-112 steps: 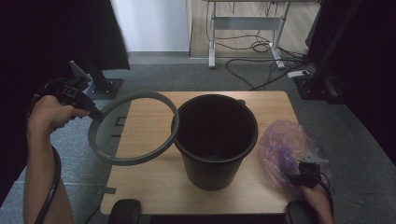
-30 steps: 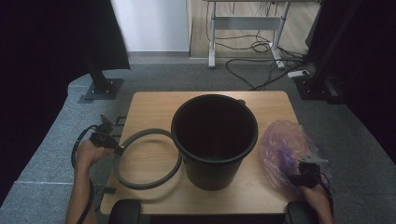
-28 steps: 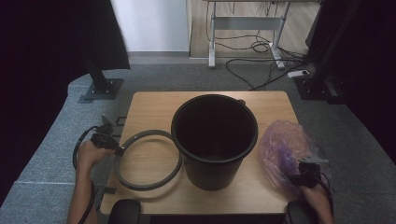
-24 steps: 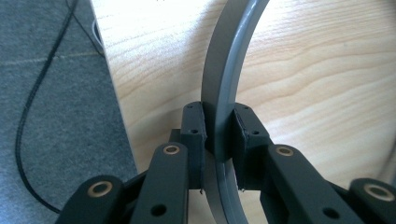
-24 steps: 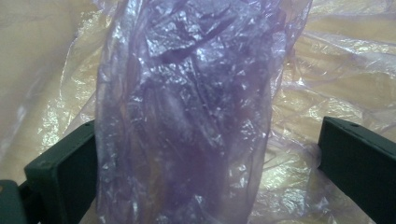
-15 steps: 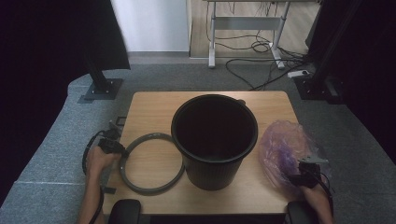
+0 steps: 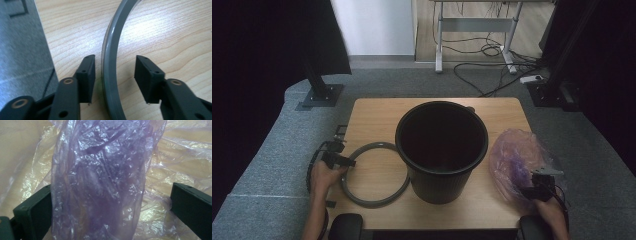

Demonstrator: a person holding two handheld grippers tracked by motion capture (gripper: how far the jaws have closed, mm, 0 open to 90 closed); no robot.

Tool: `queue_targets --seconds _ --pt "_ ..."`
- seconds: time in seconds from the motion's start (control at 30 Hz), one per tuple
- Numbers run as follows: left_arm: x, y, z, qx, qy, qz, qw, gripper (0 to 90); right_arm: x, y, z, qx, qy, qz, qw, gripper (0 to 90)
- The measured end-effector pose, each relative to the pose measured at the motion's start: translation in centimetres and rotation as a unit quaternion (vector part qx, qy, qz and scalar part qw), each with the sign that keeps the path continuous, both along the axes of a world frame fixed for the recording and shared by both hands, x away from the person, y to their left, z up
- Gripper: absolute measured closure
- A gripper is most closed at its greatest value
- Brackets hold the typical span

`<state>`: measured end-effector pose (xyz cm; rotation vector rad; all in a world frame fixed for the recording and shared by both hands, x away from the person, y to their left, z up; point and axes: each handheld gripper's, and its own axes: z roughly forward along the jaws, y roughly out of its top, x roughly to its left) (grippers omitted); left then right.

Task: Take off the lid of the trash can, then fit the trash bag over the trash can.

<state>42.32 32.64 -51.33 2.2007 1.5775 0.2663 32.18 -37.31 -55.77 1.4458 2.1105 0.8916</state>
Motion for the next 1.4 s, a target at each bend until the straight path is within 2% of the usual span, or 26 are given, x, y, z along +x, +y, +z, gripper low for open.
queue_targets --seconds 0.1,0.2,0.33,0.4,0.47,0.57,0.7,1.03,1.27,1.4 --pt "-0.6 -0.1 -0.4 -0.011 -0.024 0.008 0.9996 39.6 0.0 0.0 0.0 0.0 0.0 0.0 1.0 0.0" --pt "-1.4 -0.5 -0.9 -0.013 -0.053 0.006 0.9985 32.7 0.0 0.0 0.0 0.0 0.0 0.0 1.0 0.0" --pt "-2.4 -1.7 -1.8 0.017 -0.093 -0.006 0.9955 19.2 0.0 0.0 0.0 0.0 0.0 0.001 1.0 0.0" --pt "-2.7 -1.9 -2.1 0.012 -0.103 0.001 0.9946 13.9 0.0 0.0 0.0 0.0 0.0 0.001 1.0 0.0" --pt "-3.1 -1.9 -2.3 0.009 -0.115 0.008 0.9932 13.5 0.0 0.0 0.0 0.0 -0.001 0.002 1.0 0.4" --pt "-3.8 -1.7 -2.8 -0.001 -0.146 0.013 0.9893 13.4 -0.1 0.0 0.1 0.0 -0.002 0.007 1.0 1.7" --pt "-4.4 -1.6 -3.3 -0.011 -0.174 0.014 0.9846 12.3 -0.1 0.0 0.1 0.0 -0.003 0.009 1.0 2.4" --pt "-4.5 -1.8 -3.3 -0.009 -0.174 0.021 0.9845 11.8 -0.3 0.0 0.9 -0.016 -0.002 0.011 0.9998 4.0" --pt "-4.6 -1.9 -3.3 -0.009 -0.174 0.023 0.9844 11.8 -0.8 0.2 2.6 -0.023 0.003 0.01 0.9997 4.0" --pt "-4.6 -1.9 -3.3 -0.008 -0.175 0.025 0.9843 11.8 -0.9 0.1 3.7 -0.012 0.006 0.019 0.9997 4.0"
